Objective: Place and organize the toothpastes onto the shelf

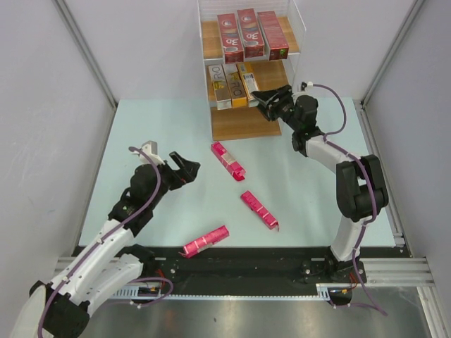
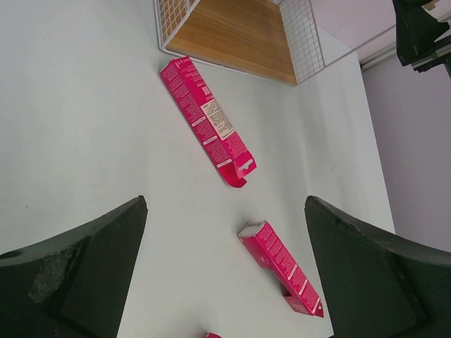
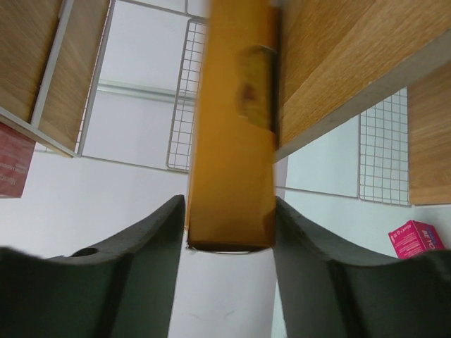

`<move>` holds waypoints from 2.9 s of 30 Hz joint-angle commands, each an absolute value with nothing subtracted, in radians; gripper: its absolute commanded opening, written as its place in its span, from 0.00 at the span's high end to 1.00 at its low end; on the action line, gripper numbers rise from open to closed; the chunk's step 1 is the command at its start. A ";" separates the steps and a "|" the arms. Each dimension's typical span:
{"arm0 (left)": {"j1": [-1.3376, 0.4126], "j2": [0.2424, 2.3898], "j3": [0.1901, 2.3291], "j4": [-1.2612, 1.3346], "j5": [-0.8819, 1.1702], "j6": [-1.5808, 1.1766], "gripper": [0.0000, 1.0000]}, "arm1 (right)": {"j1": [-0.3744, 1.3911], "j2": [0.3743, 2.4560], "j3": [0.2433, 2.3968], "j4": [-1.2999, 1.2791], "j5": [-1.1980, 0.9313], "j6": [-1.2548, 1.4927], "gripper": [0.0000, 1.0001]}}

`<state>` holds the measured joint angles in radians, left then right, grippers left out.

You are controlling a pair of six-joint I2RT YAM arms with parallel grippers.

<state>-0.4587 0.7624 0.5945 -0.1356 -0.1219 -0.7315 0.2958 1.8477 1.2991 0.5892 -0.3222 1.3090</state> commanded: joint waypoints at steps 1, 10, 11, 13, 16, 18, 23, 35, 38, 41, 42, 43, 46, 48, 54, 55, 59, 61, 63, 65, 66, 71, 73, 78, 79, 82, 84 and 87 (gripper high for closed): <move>-0.457 0.769 0.609 -0.098 -0.100 -0.704 0.00 | 0.304 1.833 1.344 0.620 -0.331 1.284 0.37; -0.456 0.787 0.604 -0.084 -0.080 -0.706 0.00 | 0.299 1.799 1.344 0.540 -0.388 1.240 0.15; -0.457 0.788 0.604 -0.083 -0.077 -0.706 0.00 | 0.299 1.796 1.342 0.540 -0.399 1.235 0.13; -0.457 0.790 0.604 -0.087 -0.075 -0.704 0.00 | 0.298 1.775 1.324 0.541 -0.403 1.223 0.07; -0.457 0.787 0.601 -0.086 -0.075 -0.704 0.01 | 0.298 1.721 1.293 0.534 -0.390 1.188 0.00; -0.457 0.782 0.600 -0.084 -0.077 -0.704 0.00 | 0.298 1.674 1.276 0.520 -0.376 1.166 0.01; -0.456 0.790 0.592 -0.078 -0.074 -0.706 0.00 | 0.290 1.585 1.241 0.451 -0.365 1.097 0.00; -0.457 0.798 0.588 -0.066 -0.038 -0.707 0.00 | 0.302 1.283 1.016 0.102 -0.269 0.867 0.00; -0.456 0.796 0.580 -0.067 -0.032 -0.707 0.00 | 0.313 1.188 0.924 0.027 -0.226 0.799 0.00; -0.457 0.796 0.568 -0.066 -0.014 -0.704 0.00 | 0.340 1.102 0.867 -0.087 -0.164 0.709 0.00; -0.457 0.796 0.565 -0.066 -0.009 -0.703 0.00 | 0.368 1.079 0.855 -0.115 -0.131 0.660 0.00; -0.456 0.796 0.563 -0.066 -0.009 -0.700 0.00 | 0.385 1.062 0.829 -0.142 -0.108 0.637 0.00; -0.457 0.799 0.555 -0.075 0.020 -0.693 0.00 | 0.475 0.985 0.772 -0.283 0.000 0.557 0.00; -0.457 0.804 0.548 -0.077 0.029 -0.690 0.00 | 0.518 0.930 0.743 -0.336 0.079 0.538 0.00; -0.457 0.824 0.535 -0.069 0.061 -0.690 0.00 | 0.686 0.818 0.666 -0.503 0.253 0.548 0.00; -0.457 0.834 0.535 -0.061 0.064 -0.690 0.00 | 0.699 0.809 0.658 -0.520 0.261 0.552 0.00; -0.457 0.859 0.537 -0.041 0.084 -0.696 0.00 | 0.780 0.819 0.627 -0.529 0.273 0.586 0.01; -0.456 0.867 0.538 -0.026 0.106 -0.703 0.00 | 0.822 0.834 0.626 -0.532 0.307 0.595 0.02; -0.457 0.876 0.540 -0.015 0.123 -0.710 0.00 | 0.874 0.862 0.626 -0.532 0.330 0.604 0.03; -0.457 0.880 0.540 -0.009 0.124 -0.715 0.00 | 0.897 0.896 0.626 -0.535 0.337 0.610 0.04; -0.457 0.884 0.540 -0.005 0.127 -0.715 0.00 | 0.919 0.906 0.624 -0.537 0.347 0.618 0.04; -0.456 0.891 0.535 -0.003 0.132 -0.719 0.00 | 0.943 0.954 0.578 -0.488 0.325 0.632 0.09; -0.457 0.894 0.535 -0.002 0.132 -0.719 0.00 | 0.946 0.980 0.554 -0.459 0.307 0.632 0.12; -0.456 0.896 0.537 -0.003 0.143 -0.721 0.00 | 0.946 1.041 0.532 -0.396 0.278 0.623 0.30; -0.457 0.897 0.538 -0.003 0.144 -0.721 0.00 | 0.946 1.057 0.528 -0.367 0.267 0.621 0.30; -0.457 0.897 0.548 -0.003 0.147 -0.716 0.00 | 0.946 1.074 0.514 -0.325 0.236 0.614 0.31; -0.457 0.897 0.552 -0.011 0.146 -0.715 0.00 | 0.946 1.080 0.502 -0.304 0.230 0.604 0.32; -0.457 0.896 0.548 -0.009 0.146 -0.713 0.00 | 0.946 1.091 0.483 -0.269 0.216 0.592 0.40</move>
<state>-0.4587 0.8970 0.5362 -0.0315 0.1284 -0.7158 0.9413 1.0805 0.5056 -0.3614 0.2321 0.6090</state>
